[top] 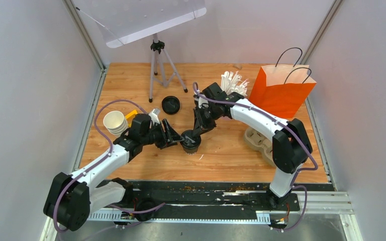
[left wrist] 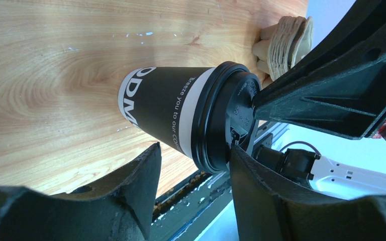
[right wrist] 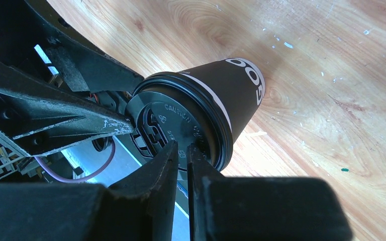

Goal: Pack the takeout coffee

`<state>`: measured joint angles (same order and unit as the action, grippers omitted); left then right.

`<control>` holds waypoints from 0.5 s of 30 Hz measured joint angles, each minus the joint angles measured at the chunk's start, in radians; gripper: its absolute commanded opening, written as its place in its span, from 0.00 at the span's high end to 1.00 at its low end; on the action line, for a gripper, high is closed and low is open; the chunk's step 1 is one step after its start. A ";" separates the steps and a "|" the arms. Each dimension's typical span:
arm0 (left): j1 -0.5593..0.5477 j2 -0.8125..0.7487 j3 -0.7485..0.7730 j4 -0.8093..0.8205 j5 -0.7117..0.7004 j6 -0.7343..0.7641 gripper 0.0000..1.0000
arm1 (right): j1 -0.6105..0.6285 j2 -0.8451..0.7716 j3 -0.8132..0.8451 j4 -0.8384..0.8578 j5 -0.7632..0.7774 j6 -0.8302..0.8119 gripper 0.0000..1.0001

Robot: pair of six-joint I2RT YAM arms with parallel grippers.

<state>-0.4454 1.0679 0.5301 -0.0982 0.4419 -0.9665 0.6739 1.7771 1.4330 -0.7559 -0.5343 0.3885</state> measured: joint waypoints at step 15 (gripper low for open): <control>-0.007 0.011 0.021 -0.006 -0.006 0.020 0.59 | 0.000 0.000 -0.013 0.017 -0.009 0.000 0.85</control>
<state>-0.4526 1.0794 0.5507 -0.1040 0.4355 -0.9463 0.6735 1.7767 1.4200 -0.7391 -0.5434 0.3882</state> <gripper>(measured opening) 0.428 0.142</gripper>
